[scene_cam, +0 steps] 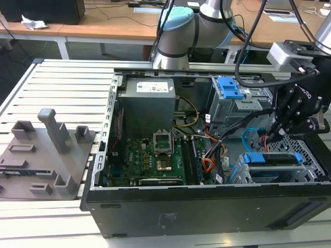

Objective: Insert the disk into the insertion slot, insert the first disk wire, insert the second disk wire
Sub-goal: 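Insert the first disk wire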

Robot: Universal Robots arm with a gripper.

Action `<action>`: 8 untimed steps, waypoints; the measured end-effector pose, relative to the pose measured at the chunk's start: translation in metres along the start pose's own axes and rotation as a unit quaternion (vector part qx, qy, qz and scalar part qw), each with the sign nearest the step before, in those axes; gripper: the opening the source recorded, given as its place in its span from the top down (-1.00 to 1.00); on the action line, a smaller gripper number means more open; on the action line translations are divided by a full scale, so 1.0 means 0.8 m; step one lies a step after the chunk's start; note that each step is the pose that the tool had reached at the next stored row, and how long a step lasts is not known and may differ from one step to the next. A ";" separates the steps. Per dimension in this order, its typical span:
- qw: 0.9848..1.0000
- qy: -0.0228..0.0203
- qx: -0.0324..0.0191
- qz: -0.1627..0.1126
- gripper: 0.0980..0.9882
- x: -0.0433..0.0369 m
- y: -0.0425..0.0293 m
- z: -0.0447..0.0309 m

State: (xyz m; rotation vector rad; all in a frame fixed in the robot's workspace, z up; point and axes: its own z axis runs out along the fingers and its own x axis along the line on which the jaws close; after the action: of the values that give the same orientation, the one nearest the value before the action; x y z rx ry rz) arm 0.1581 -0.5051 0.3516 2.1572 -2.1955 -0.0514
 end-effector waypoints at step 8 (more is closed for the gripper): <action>1.000 0.000 0.000 0.000 0.86 0.004 -0.0001 0.0004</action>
State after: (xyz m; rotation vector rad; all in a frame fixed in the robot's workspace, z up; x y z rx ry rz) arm 0.1581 -0.5081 0.3514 2.1572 -2.1955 -0.0513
